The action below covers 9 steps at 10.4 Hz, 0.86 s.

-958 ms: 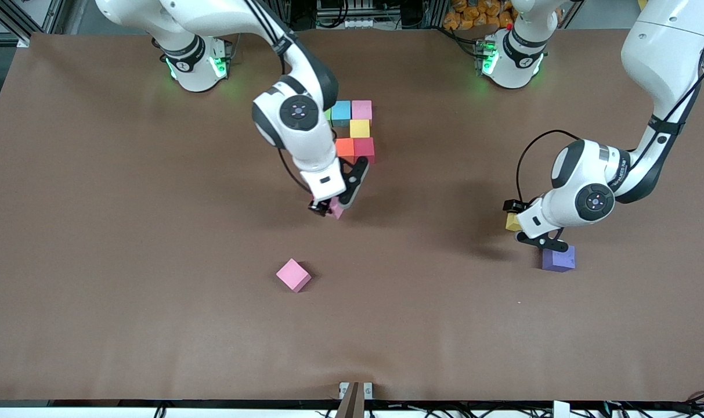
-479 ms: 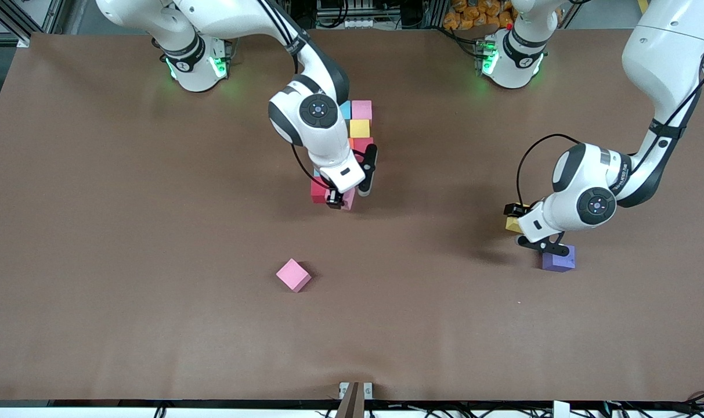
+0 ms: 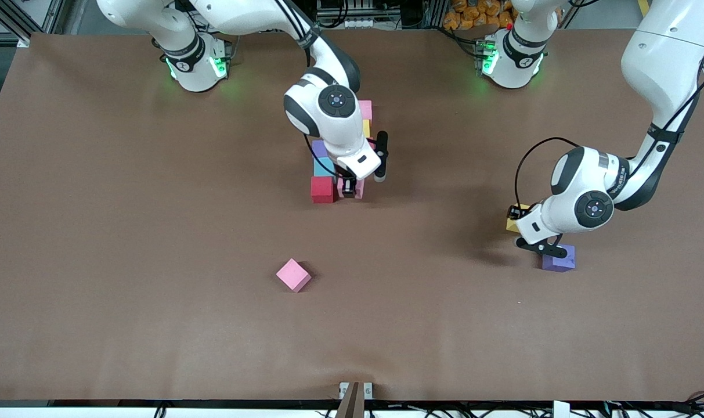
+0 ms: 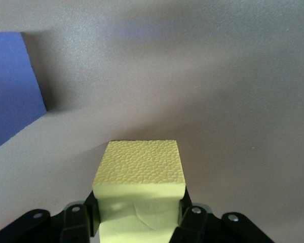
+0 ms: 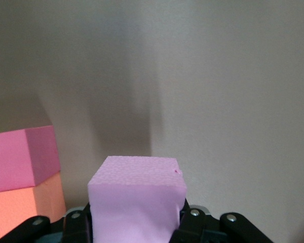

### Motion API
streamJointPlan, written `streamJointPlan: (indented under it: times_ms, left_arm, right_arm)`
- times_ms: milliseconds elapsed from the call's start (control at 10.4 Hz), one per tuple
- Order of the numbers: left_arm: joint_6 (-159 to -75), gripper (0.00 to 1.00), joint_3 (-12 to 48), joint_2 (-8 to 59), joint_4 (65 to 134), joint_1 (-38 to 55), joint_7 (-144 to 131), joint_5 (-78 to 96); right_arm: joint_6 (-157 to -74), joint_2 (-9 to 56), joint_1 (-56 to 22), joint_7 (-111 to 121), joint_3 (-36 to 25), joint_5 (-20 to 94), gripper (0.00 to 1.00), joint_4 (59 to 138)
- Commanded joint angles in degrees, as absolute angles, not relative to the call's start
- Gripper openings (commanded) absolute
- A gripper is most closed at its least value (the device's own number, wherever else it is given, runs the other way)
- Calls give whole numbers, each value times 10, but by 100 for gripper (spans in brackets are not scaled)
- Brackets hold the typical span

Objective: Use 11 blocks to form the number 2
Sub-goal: 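Lower the lavender cube beside the pink cube while the left gripper lifts yellow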

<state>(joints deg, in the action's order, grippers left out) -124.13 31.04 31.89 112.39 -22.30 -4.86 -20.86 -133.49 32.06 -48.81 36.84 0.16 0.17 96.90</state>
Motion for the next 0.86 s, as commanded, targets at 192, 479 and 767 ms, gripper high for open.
streamJointPlan:
  times_ms: [192, 479, 767]
  left_arm:
    - [-1213, 45, 334, 294, 1094, -205, -72, -223]
    - [-1159, 46, 360, 292, 1039, -198, -76, -218]
    - [-1151, 46, 361, 294, 1013, -193, -76, -218]
  right_arm:
    - [-1337, 334, -494, 382, 2, 10, 55, 980]
    - [-1340, 349, -496, 383, 3, 9, 55, 979]
    - [-1347, 358, -499, 385, 4, 9, 54, 980]
